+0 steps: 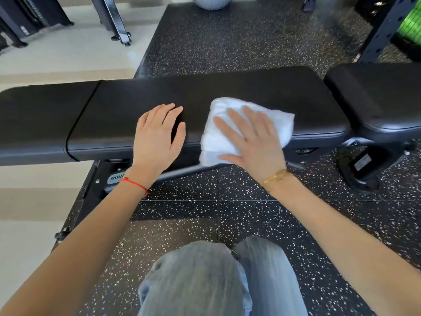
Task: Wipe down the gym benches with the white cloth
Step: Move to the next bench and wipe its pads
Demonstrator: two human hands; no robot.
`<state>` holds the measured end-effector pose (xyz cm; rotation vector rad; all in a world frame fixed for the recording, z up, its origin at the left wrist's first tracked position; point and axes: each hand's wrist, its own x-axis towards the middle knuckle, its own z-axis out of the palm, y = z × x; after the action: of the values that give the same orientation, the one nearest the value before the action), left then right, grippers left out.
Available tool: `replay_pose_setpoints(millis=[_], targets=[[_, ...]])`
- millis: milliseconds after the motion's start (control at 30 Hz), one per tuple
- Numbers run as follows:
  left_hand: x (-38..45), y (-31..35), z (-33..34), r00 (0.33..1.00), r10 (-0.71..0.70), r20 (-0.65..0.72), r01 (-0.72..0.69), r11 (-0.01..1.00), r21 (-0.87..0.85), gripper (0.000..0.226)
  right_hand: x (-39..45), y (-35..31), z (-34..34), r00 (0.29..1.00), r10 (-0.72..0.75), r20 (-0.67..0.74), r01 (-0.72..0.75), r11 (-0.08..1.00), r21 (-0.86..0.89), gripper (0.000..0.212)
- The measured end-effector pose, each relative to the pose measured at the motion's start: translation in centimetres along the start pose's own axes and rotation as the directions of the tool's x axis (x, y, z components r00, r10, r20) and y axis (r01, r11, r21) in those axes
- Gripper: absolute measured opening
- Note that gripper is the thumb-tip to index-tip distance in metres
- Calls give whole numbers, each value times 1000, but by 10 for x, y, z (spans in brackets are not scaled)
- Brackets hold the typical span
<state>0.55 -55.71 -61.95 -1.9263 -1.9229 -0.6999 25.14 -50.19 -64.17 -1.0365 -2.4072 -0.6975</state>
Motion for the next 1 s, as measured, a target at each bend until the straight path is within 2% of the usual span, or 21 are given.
replay_pose_setpoints(millis=[67,167,300,367,433,600,667,733,867,1000], targets=[[0,0,1,1000,-3,-5,3,1000,1,43,7,-12,0,1000,-7,3,7,1000,-7,81],[0,0,0,1000,2,-3,-2,1000,-3,43,-10,10,-2,999,-36,19,37,999,-36,78],[0,1,1,1000,3,-18,-3,1000,0,41,-50,73,-11,995,97,3,-98,995,11,81],[0,3,2,1000,-9,-13,9,1000,3,41,-53,84,-13,994,108,6,-109,993,46,81],[1,5,2,1000,-17,0,17,1000,1,42,-42,72,-11,993,115,14,-116,992,45,81],[0,4,1,1000,-15,0,15,1000,3,43,5,-5,-6,997,43,58,-45,998,44,78],[0,3,0,1000,-15,1,15,1000,-6,43,11,-13,-7,997,19,71,-22,999,44,77],[0,3,-2,1000,-16,17,16,1000,-24,44,-1,2,-8,995,26,91,-29,999,33,76],[0,4,-4,999,-23,45,25,999,-41,44,-41,57,-16,980,171,102,-176,983,45,75],[2,8,-6,995,-64,74,70,994,-79,46,-46,79,-29,981,142,135,-165,970,180,68]])
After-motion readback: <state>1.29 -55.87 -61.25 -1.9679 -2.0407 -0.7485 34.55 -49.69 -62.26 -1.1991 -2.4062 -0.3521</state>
